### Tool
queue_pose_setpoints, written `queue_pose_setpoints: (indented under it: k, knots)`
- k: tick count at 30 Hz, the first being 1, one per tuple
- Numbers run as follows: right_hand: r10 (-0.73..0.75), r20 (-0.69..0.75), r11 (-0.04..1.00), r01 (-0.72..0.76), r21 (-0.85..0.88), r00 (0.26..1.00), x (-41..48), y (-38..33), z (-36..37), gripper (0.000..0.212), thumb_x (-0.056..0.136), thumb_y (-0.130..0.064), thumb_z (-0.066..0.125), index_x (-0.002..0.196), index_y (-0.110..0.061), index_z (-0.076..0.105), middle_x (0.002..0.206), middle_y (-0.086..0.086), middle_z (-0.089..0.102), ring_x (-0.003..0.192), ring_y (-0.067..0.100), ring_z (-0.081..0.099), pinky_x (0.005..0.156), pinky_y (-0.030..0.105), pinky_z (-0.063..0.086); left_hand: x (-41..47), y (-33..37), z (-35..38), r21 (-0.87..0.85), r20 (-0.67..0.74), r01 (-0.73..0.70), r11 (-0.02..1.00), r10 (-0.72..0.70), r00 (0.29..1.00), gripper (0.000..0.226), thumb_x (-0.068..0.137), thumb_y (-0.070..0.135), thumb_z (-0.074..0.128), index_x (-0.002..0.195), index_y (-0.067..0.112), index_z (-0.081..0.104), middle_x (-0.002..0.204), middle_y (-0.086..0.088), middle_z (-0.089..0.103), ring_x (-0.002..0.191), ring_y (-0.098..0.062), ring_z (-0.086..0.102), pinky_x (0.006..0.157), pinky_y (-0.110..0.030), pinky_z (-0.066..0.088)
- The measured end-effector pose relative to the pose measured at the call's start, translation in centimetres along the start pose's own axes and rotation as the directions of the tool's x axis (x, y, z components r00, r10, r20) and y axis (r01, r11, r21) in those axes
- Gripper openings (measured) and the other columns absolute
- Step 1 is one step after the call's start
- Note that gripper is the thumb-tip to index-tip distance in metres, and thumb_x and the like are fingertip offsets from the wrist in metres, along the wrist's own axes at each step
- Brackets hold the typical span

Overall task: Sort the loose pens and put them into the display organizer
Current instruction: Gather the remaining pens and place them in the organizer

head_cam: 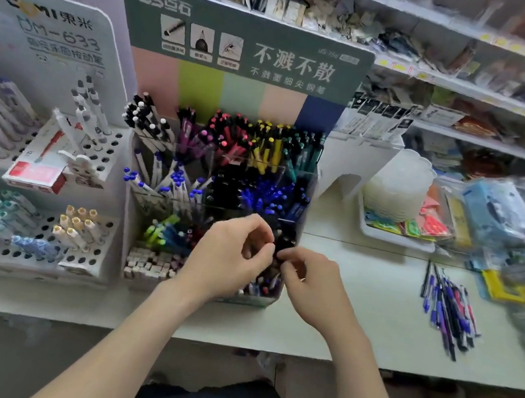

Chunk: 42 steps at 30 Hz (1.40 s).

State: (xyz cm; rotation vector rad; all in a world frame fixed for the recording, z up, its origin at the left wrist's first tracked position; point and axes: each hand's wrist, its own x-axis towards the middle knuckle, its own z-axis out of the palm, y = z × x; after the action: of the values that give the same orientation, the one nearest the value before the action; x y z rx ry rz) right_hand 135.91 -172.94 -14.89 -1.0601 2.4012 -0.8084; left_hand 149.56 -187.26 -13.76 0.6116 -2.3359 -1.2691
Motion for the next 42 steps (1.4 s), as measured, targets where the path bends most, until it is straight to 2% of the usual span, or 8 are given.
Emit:
queue_pose_setpoints:
  k: [4,7,15,22,27,31,37,42]
  knots:
    - [0.203,-0.030,0.979,-0.202,0.029,0.979,-1.4,5.4,-2.9,0.028,0.101,-0.023,0.056,0.119,-0.030,0.076,0.100,-0.012,0.072,0.088,0.000,0.066,0.075,0.020,0.049,1.2,2.0,5.0,0.137,0.258,-0.066,0.988,0.029,0.966,0.007,0.096,0.034,0.062,0.101,0.035,0.066,0.084,0.018,0.069,0.074,-0.005,0.064,0.072,-0.036,0.057]
    - [0.290,-0.080,0.955,-0.282,0.094,0.954,-1.9,9.1,-5.3,0.028,0.100,-0.023,0.055,0.118,-0.029,0.076,0.097,-0.012,0.071,0.088,0.000,0.065,0.069,0.016,0.047,2.5,3.7,9.8,0.215,0.369,-0.112,0.970,0.025,0.929,0.012,0.100,0.035,0.057,0.109,0.038,0.063,0.091,0.020,0.066,0.081,-0.003,0.062,0.077,-0.035,0.055]
    - [0.400,-0.090,0.911,-0.385,0.145,0.912,-2.2,22.6,-13.3,0.029,0.102,-0.023,0.053,0.121,-0.028,0.073,0.097,-0.009,0.072,0.087,0.002,0.066,0.065,0.015,0.045,8.5,8.6,25.1,0.304,0.457,-0.146,0.941,-0.010,0.889,0.019,0.103,0.029,0.053,0.115,0.031,0.067,0.103,0.015,0.066,0.092,-0.010,0.061,0.084,-0.037,0.056]
    - [0.524,-0.156,0.852,-0.514,0.103,0.837,-1.9,36.3,-17.3,0.027,0.107,-0.022,0.052,0.124,-0.016,0.072,0.104,0.000,0.075,0.094,0.016,0.068,0.076,0.029,0.047,13.8,10.1,40.4,0.432,0.589,-0.213,0.876,-0.096,0.803,0.044,0.104,0.025,0.054,0.148,0.020,0.054,0.147,-0.004,0.049,0.134,-0.026,0.050,0.111,-0.044,0.046]
    - [0.635,-0.217,0.757,-0.653,-0.019,0.742,-3.1,43.7,-17.3,0.019,0.107,-0.020,0.053,0.114,-0.014,0.069,0.109,0.007,0.071,0.100,0.029,0.064,0.074,0.035,0.045,16.0,9.8,47.9,0.531,0.655,-0.241,0.812,-0.212,0.726,0.050,0.102,0.018,0.052,0.152,0.014,0.048,0.157,-0.009,0.041,0.137,-0.033,0.049,0.111,-0.049,0.044]
    - [0.650,-0.180,0.743,-0.667,-0.055,0.738,-3.4,46.6,-16.6,0.014,0.101,-0.026,0.065,0.110,-0.015,0.065,0.108,0.007,0.065,0.099,0.030,0.065,0.076,0.040,0.054,17.1,8.8,52.5,0.538,0.694,-0.229,0.811,-0.273,0.666,0.045,0.100,0.009,0.051,0.145,0.012,0.051,0.157,-0.010,0.040,0.136,-0.036,0.052,0.108,-0.052,0.047]
    - [0.593,-0.164,0.785,-0.611,-0.098,0.788,-3.4,49.1,-14.7,0.034,0.096,-0.026,0.074,0.126,-0.015,0.060,0.124,0.007,0.061,0.111,0.030,0.062,0.086,0.041,0.053,18.5,6.7,57.0,0.498,0.677,-0.343,0.797,-0.110,0.727,0.057,0.098,0.005,0.057,0.154,0.010,0.044,0.173,-0.014,0.021,0.157,-0.033,0.027,0.119,-0.048,0.038]
    - [0.513,-0.202,0.847,-0.530,-0.041,0.834,-3.5,50.1,-13.0,0.036,0.098,-0.021,0.074,0.130,-0.010,0.064,0.128,0.009,0.061,0.113,0.028,0.063,0.088,0.036,0.052,18.3,5.0,57.5,0.430,0.651,-0.298,0.852,-0.064,0.756,0.059,0.097,-0.005,0.057,0.153,0.007,0.047,0.165,-0.013,0.036,0.146,-0.032,0.044,0.113,-0.037,0.041]
